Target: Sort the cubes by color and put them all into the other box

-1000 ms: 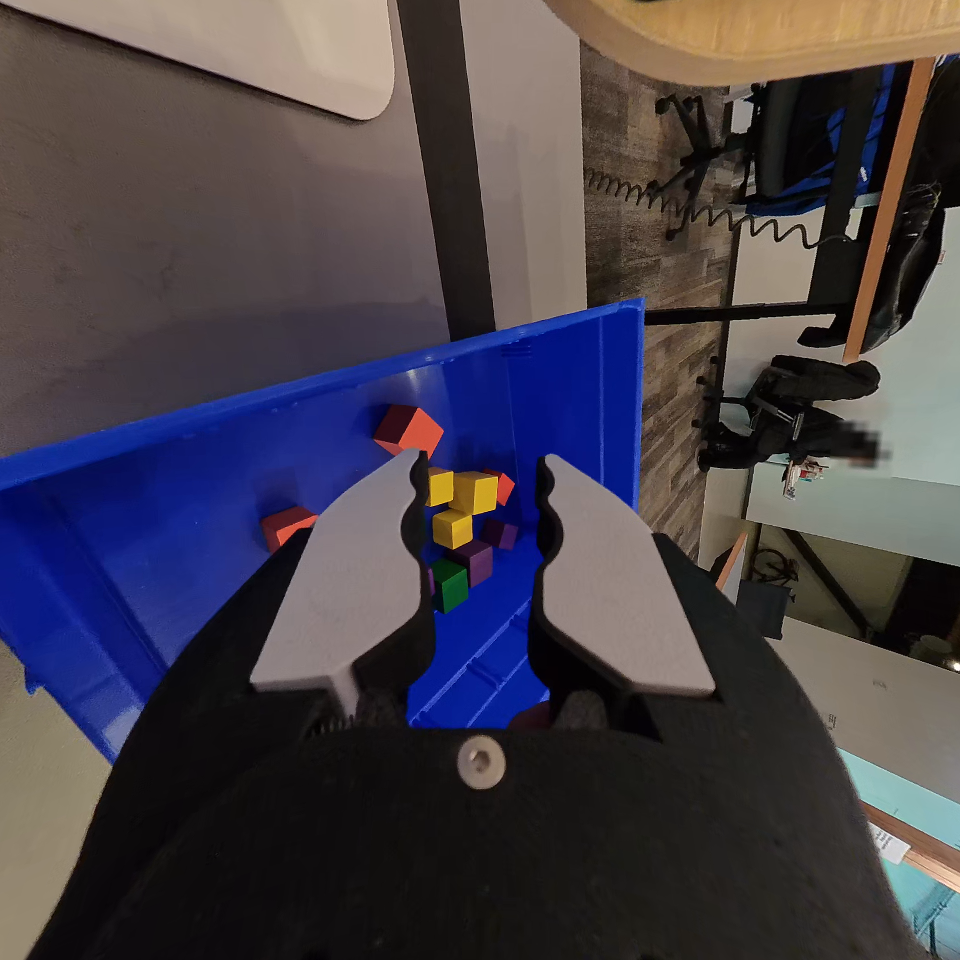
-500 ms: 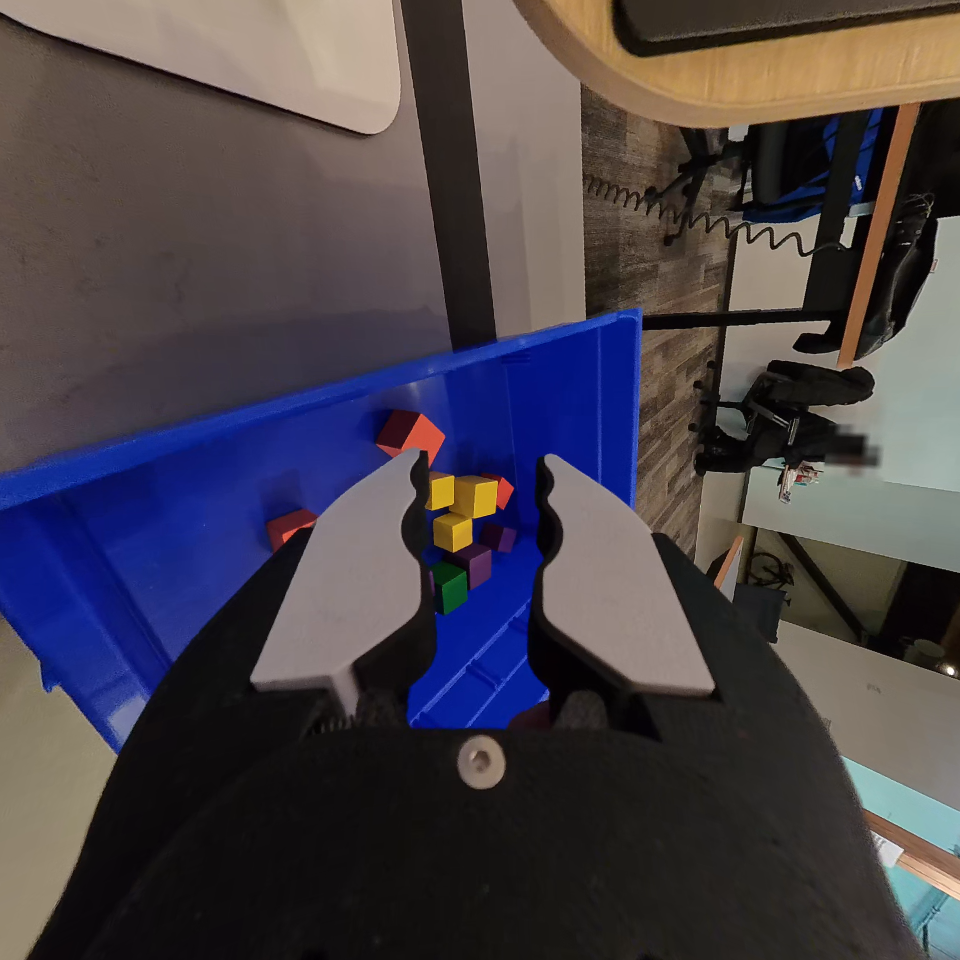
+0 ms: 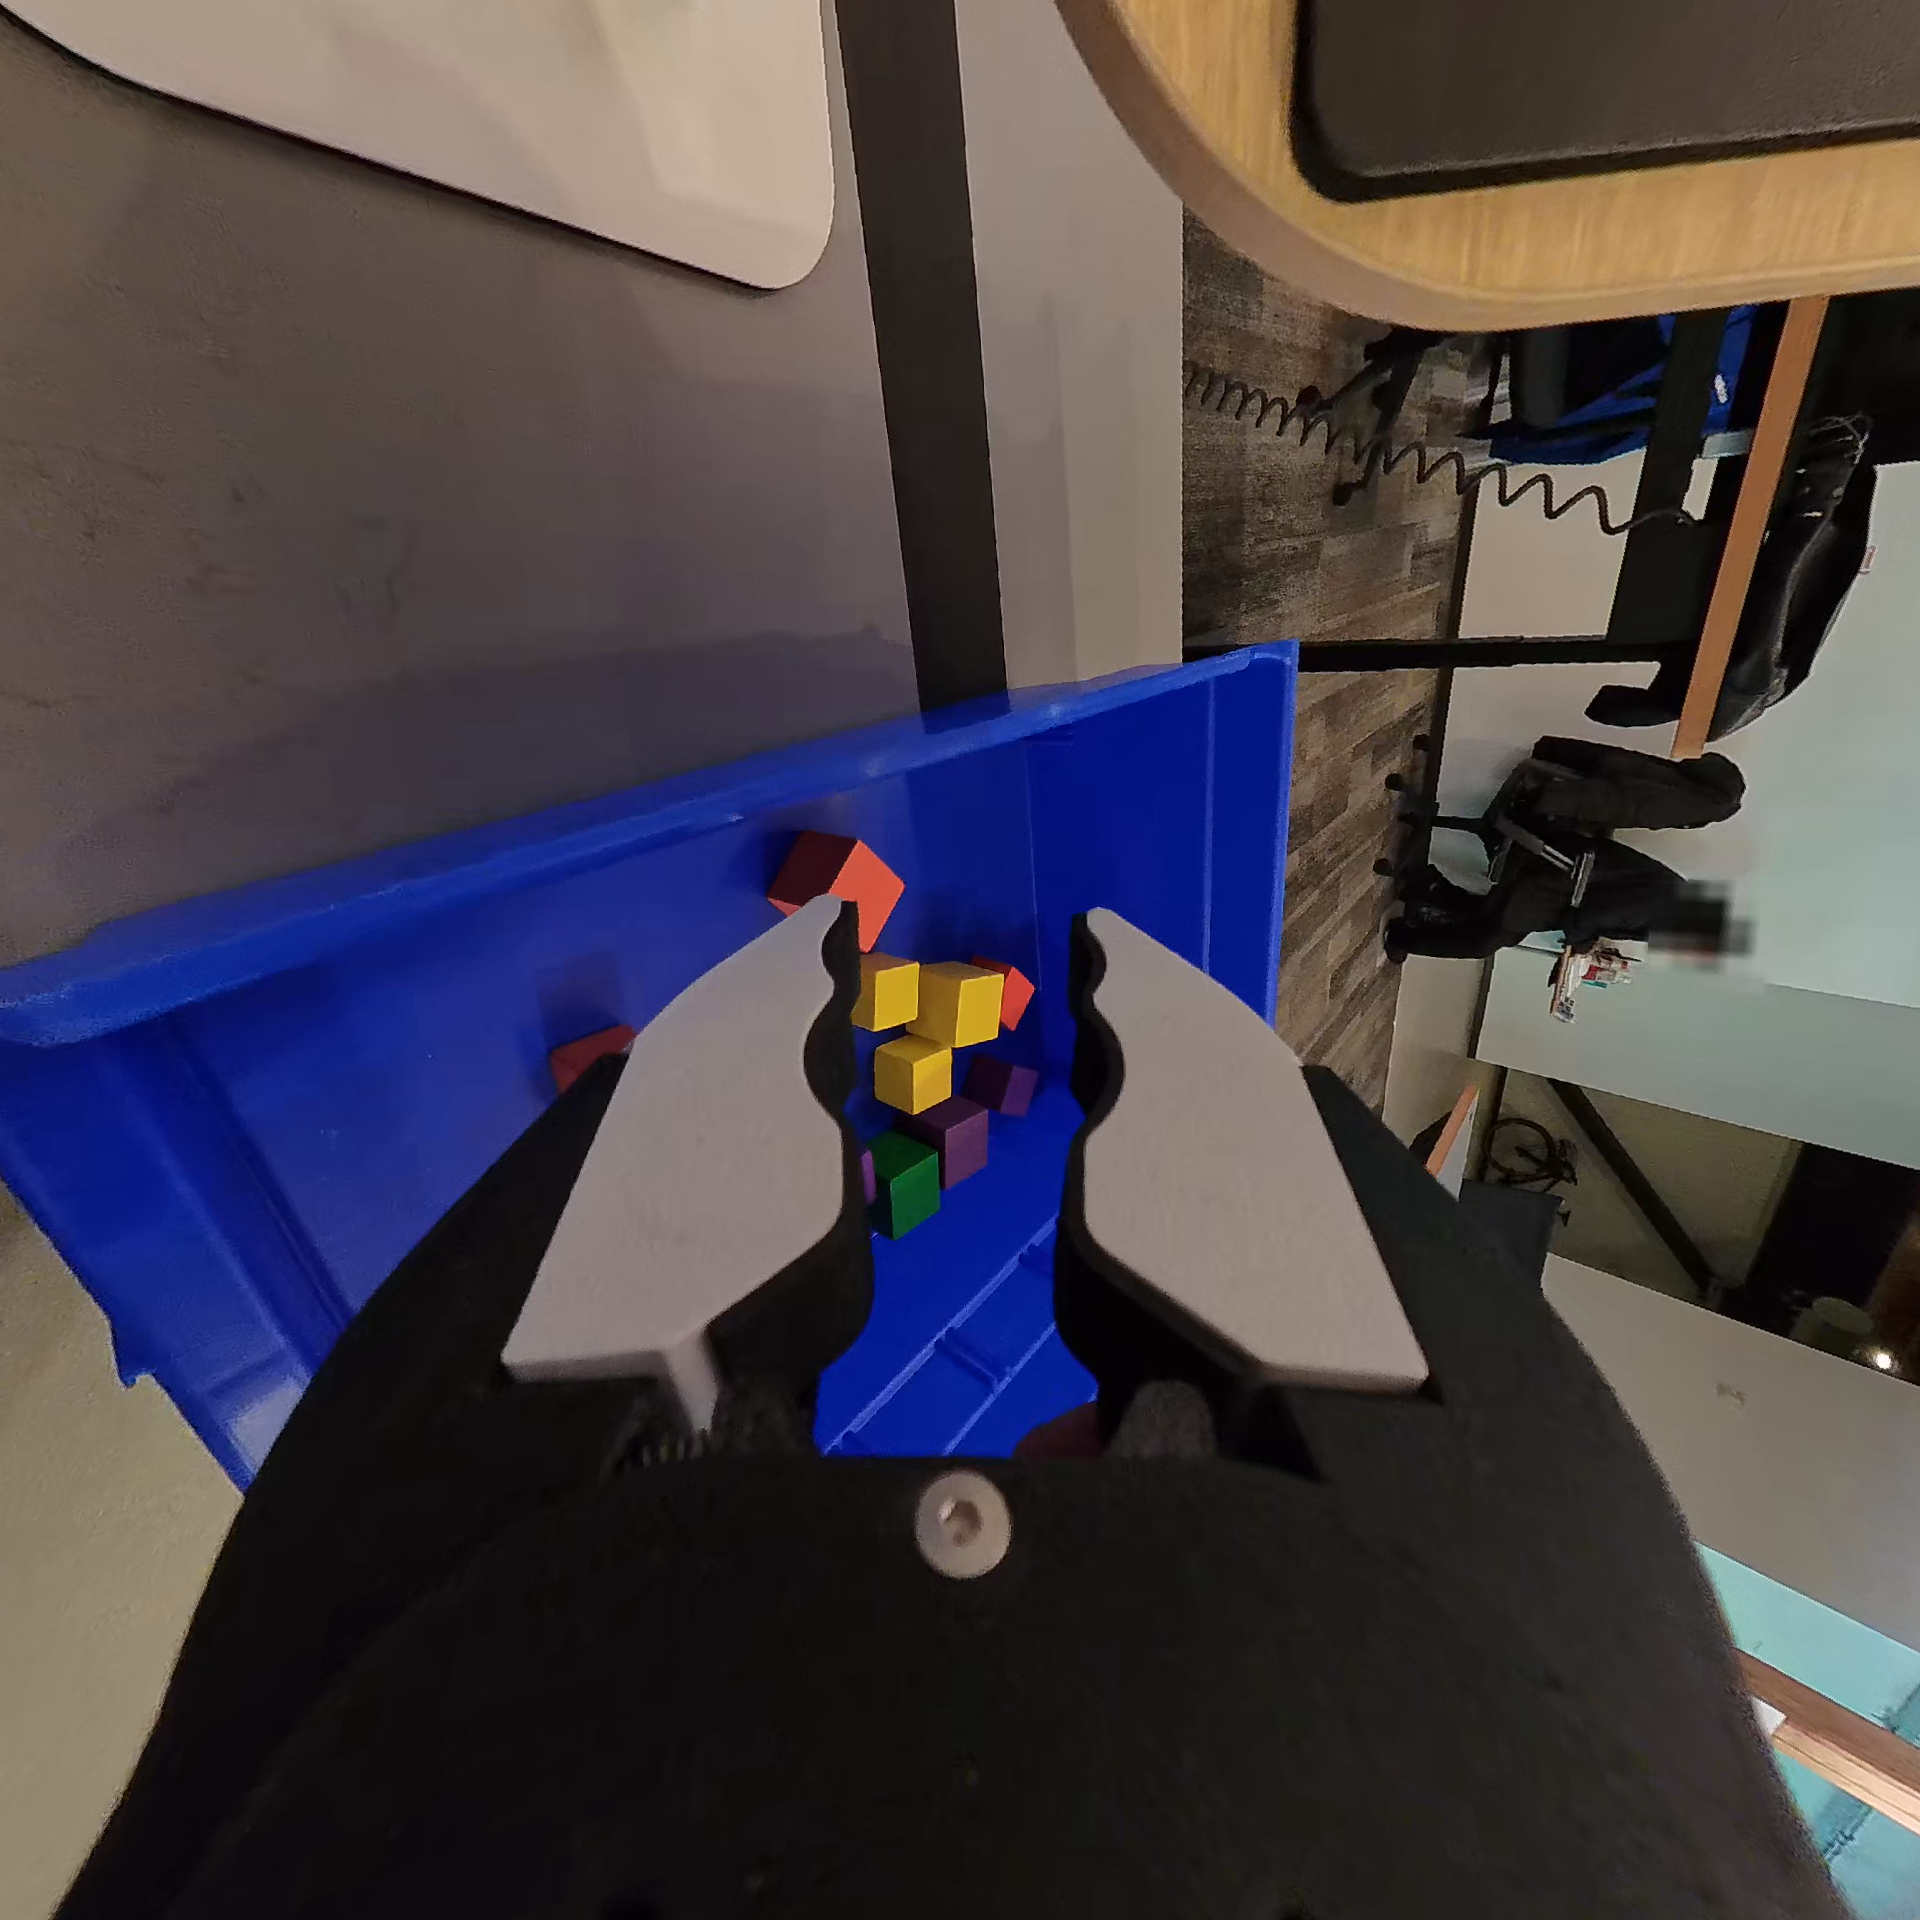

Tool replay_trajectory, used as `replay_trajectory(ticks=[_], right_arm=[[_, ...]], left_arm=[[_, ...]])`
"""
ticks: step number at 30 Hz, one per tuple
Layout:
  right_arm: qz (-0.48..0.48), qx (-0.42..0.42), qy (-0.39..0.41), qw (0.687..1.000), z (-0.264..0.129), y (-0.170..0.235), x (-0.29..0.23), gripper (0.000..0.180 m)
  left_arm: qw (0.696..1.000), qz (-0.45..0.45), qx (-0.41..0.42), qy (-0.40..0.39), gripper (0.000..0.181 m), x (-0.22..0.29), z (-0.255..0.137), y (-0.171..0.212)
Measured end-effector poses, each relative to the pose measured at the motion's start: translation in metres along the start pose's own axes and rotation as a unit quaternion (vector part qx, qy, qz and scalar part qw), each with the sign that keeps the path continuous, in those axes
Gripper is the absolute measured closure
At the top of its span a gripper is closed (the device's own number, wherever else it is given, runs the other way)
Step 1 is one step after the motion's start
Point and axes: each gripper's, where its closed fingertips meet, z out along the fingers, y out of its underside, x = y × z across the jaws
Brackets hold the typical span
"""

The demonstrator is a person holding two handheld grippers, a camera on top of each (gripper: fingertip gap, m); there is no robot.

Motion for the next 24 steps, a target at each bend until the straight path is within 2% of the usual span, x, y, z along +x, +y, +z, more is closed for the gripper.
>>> replay_trajectory(ticks=[6,11,15,19,24], right_arm=[[-0.002,0.005,0.006,1.000,-0.004,-0.004,0.002,0.141],[-0.006,0.019,0.018,1.000,-0.014,-0.013,0.005,0.141],[-0.012,0.038,0.031,0.999,-0.025,-0.025,0.007,0.142],[-0.021,0.082,0.046,0.995,-0.045,-0.052,0.006,0.142],[-0.030,0.208,0.058,0.976,-0.087,-0.126,-0.009,0.141]], left_arm=[[1.000,0.018,0.023,-0.011,0.159,0.002,-0.004,-0.001],[0.993,0.025,0.110,0.016,0.160,0.011,-0.027,-0.006],[0.975,0.034,0.212,0.062,0.160,0.027,-0.058,-0.005],[0.927,0.067,0.339,0.145,0.159,0.063,-0.096,0.002],[0.833,0.139,0.470,0.258,0.159,0.123,-0.143,0.028]])
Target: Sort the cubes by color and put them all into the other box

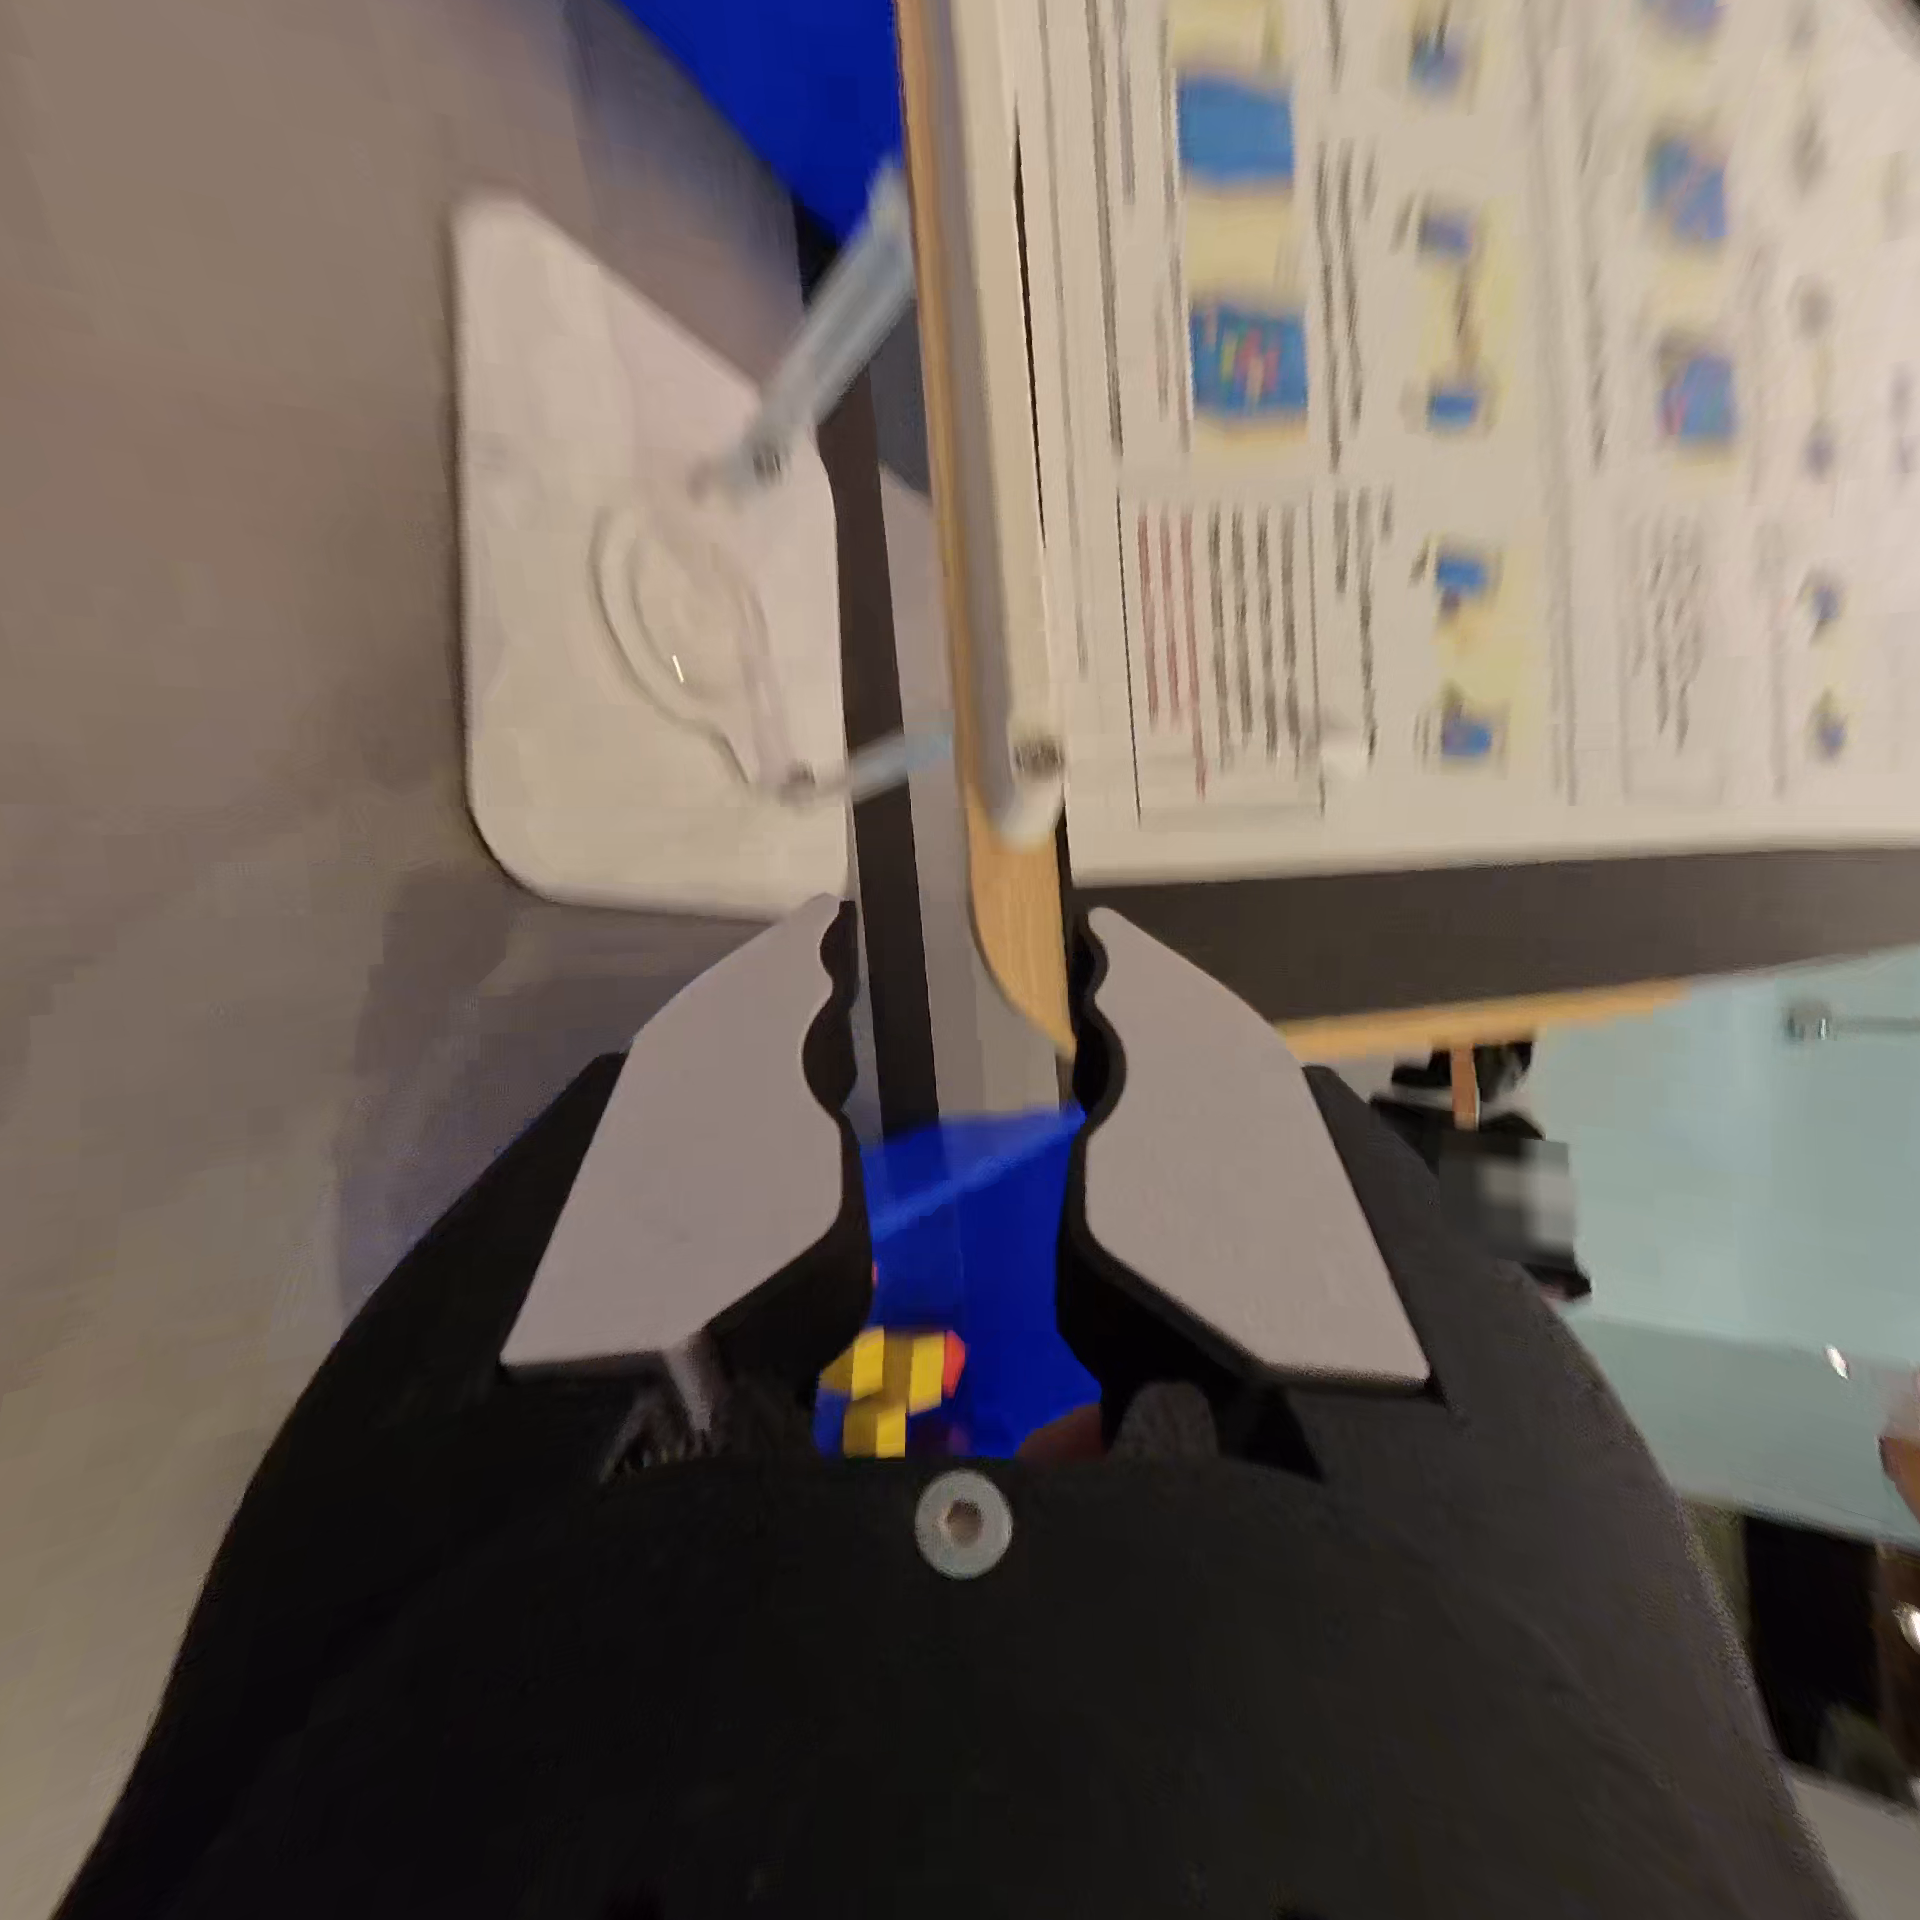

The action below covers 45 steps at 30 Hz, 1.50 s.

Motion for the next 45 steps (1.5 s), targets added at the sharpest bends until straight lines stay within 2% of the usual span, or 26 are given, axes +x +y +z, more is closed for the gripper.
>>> replay_trajectory(ticks=[4,10,13,18,21,26,35,43,45], right_arm=[[-0.023,0.111,-0.003,0.994,-0.003,-0.085,-0.023,0.137],[-0.065,0.245,-0.019,0.967,0.008,-0.193,-0.060,0.130],[-0.086,0.296,-0.036,0.951,0.017,-0.234,-0.077,0.127],[-0.083,0.365,-0.058,0.926,0.025,-0.279,-0.092,0.126],[-0.090,0.385,-0.056,0.917,0.030,-0.292,-0.097,0.125],[-0.114,0.403,-0.064,0.906,0.033,-0.301,-0.107,0.131],[-0.140,0.411,-0.070,0.898,0.027,-0.300,-0.114,0.158],[-0.144,0.400,-0.068,0.902,0.024,-0.299,-0.112,0.158],[-0.136,0.398,-0.062,0.905,0.022,-0.297,-0.107,0.158]], left_arm=[[0.991,0.053,0.078,0.093,0.159,0.059,0.001,-0.004],[0.970,0.080,0.124,0.195,0.159,0.116,0.013,0.015],[0.951,0.122,0.145,0.245,0.159,0.137,0.015,0.024],[0.927,0.143,0.168,0.304,0.160,0.153,0.009,0.030],[0.907,0.173,0.181,0.340,0.160,0.164,0.004,0.035],[0.899,0.181,0.166,0.363,0.160,0.173,0.006,0.041],[0.891,0.182,0.144,0.390,0.160,0.183,0.016,0.048],[0.880,0.166,0.155,0.416,0.160,0.187,0.014,0.046],[0.882,0.166,0.162,0.411,0.151,0.184,0.011,0.045]])
